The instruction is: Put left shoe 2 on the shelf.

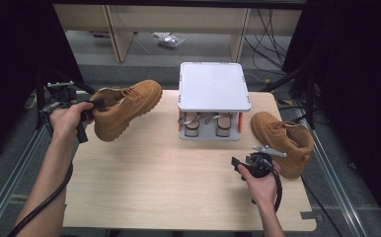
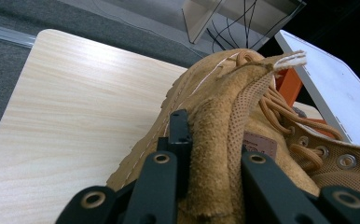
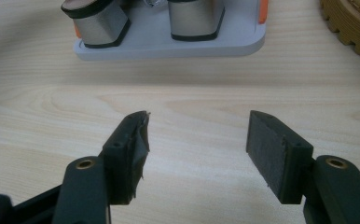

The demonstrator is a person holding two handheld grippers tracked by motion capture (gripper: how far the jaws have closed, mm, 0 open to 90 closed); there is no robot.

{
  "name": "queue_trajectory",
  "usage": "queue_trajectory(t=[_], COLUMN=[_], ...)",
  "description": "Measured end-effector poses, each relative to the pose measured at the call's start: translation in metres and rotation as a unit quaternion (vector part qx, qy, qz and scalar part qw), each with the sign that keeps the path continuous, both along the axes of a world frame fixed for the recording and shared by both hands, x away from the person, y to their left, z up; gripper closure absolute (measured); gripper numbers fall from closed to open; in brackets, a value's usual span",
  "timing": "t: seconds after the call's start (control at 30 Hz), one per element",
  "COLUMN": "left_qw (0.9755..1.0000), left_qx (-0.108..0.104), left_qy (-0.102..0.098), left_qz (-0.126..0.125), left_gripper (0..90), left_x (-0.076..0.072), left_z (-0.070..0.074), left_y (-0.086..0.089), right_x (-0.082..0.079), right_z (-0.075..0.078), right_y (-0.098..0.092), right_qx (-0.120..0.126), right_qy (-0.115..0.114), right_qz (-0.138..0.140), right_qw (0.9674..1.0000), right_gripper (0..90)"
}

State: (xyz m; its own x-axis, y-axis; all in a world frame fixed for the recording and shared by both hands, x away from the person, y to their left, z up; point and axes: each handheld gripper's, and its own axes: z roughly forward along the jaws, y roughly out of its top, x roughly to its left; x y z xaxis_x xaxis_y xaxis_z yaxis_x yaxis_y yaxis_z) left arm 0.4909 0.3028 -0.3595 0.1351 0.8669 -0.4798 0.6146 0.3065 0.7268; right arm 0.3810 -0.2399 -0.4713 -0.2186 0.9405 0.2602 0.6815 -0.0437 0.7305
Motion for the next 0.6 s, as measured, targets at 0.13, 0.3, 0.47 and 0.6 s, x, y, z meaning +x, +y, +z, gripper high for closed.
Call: queue_trajectory(t=[0.13, 0.3, 0.47, 0.6], left_qw=[1.0, 1.0, 0.9999, 1.0], left_qx=[0.002, -0.002, -0.01, -0.005], left_qy=[-0.001, -0.004, -0.003, -0.006], left_qz=[0.0, -0.002, 0.001, -0.002], left_gripper=[81.0, 81.0, 80.9, 81.0], left_x=[0.0019, 0.004, 0.0059, 0.0076], left_z=[0.003, 0.0052, 0.006, 0.0069], left_y=[-0.0024, -0.0047, -0.0082, -0.0099], right_x=[-0.0001, 0.0004, 0.0003, 0.0006], right_z=[0.0, -0.0008, -0.0007, -0.0012], right_y=[-0.0004, -0.0002, -0.0001, -0.0004], right_qx=[0.0, 0.001, 0.001, 0.004], right_qy=[0.001, 0.0, 0.0, 0.0], right_qz=[0.001, 0.003, 0.002, 0.003], right_qw=[1.0, 1.0, 1.0, 1.0], right_gripper=[39.9, 39.9, 39.9, 39.9])
